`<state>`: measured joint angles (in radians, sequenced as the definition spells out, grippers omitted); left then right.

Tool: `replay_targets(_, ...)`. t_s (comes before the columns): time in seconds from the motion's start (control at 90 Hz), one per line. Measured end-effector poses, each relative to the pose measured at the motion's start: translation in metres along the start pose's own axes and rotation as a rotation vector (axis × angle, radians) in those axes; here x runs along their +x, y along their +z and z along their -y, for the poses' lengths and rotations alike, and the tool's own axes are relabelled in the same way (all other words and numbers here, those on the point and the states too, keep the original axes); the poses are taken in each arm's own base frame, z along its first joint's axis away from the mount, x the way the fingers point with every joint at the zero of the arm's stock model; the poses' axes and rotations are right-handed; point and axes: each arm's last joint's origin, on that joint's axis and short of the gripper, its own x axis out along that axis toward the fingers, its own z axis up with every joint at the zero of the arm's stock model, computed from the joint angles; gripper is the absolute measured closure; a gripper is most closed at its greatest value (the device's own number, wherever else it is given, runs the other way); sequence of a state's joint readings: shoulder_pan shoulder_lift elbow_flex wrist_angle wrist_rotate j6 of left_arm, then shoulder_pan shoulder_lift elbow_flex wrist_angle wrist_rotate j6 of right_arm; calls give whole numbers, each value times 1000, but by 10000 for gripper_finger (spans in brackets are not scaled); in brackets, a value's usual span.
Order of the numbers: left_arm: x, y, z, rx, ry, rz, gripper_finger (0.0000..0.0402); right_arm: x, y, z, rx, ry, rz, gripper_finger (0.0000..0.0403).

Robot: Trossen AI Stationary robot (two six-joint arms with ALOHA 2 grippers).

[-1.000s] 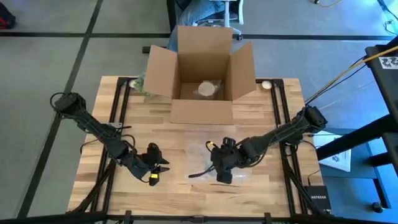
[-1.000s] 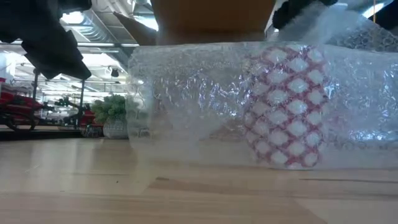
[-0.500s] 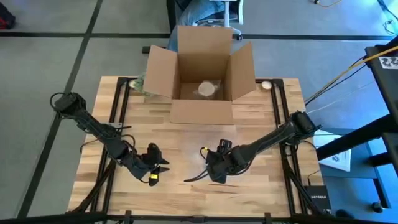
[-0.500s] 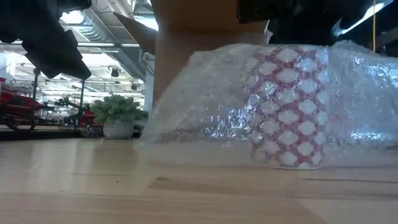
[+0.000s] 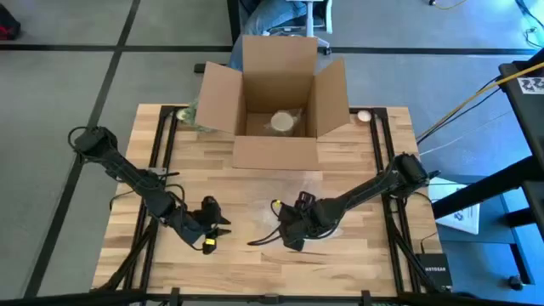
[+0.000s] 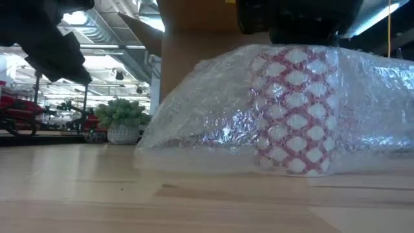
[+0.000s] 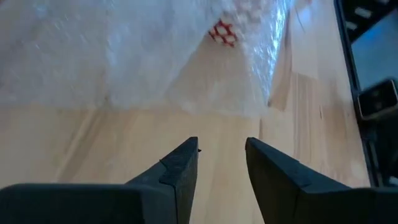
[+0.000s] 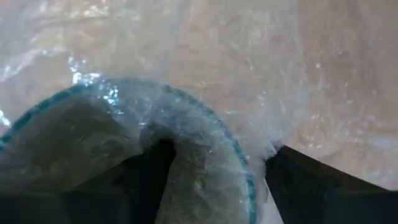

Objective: Wrap mug
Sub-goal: Wrap the red mug with bubble wrap

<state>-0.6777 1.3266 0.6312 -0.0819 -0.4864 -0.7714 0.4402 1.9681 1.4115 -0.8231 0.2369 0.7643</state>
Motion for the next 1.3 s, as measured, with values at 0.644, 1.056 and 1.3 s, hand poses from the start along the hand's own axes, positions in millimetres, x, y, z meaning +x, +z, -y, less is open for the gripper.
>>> replay_targets(0.644,32,38,-7,-10,-79,169,282,-78,31,-1,-102,-92,-16,166)
replay_targets(1.056,41,80,-9,114,-106,274,282,-18,13,6,-27,-22,-64,166)
replay_targets(1.3,89,91,-13,137,-164,237,282,-17,13,4,-26,-13,-51,166)
